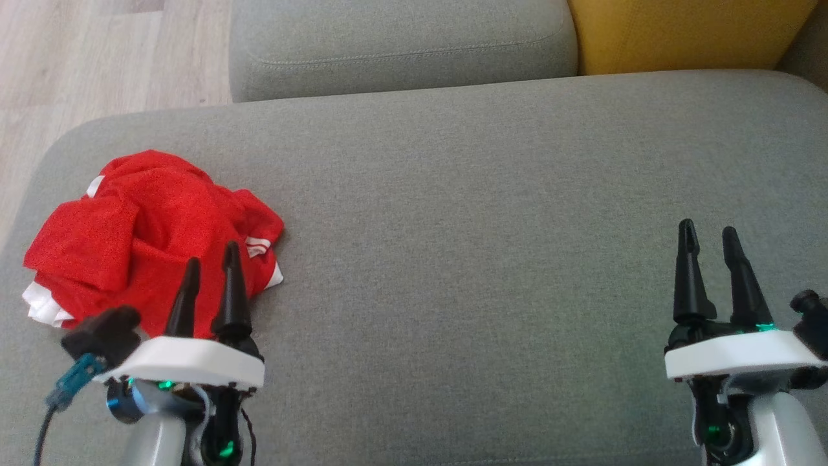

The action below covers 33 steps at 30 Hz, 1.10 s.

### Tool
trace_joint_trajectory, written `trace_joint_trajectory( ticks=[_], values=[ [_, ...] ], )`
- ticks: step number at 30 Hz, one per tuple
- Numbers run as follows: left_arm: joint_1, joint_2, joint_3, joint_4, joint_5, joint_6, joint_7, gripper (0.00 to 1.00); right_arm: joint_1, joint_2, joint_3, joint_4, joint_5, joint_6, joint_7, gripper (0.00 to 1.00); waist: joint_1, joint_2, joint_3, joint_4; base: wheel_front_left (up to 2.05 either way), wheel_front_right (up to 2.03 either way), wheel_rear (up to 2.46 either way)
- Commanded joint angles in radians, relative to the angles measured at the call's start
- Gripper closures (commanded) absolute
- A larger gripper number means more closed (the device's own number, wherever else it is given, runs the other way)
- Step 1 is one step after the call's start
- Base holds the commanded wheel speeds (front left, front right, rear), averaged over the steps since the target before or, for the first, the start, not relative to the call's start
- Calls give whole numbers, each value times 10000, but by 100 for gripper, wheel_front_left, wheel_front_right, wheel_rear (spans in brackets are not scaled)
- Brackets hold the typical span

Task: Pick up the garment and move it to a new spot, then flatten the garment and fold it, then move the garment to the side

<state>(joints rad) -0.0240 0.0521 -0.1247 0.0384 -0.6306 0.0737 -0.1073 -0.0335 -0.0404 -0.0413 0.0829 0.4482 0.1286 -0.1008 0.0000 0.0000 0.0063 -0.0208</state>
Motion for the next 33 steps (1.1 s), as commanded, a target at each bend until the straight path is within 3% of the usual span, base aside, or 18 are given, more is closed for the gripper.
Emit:
trace_joint_trajectory(
  ticks=[1, 21, 33],
  values=[
    [-491, 238, 43, -418, 434, 102, -116, 0, -366, -68, 162, -322, -384, 13, -169, 0, 0, 0, -3, -14, 0, 0, 0],
    [-736, 1430, -2333, 133, 3173, 1883, -700, 0, -123, -81, 352, 8, -3288, 16, -758, 0, 0, 0, -64, -55, 0, 0, 0],
    [-947, 1984, -3288, 374, 4584, 3056, -1051, 0, -72, -88, 345, -86, -4893, 18, -1112, 0, 0, 0, -110, -70, 0, 0, 0]
  ],
)
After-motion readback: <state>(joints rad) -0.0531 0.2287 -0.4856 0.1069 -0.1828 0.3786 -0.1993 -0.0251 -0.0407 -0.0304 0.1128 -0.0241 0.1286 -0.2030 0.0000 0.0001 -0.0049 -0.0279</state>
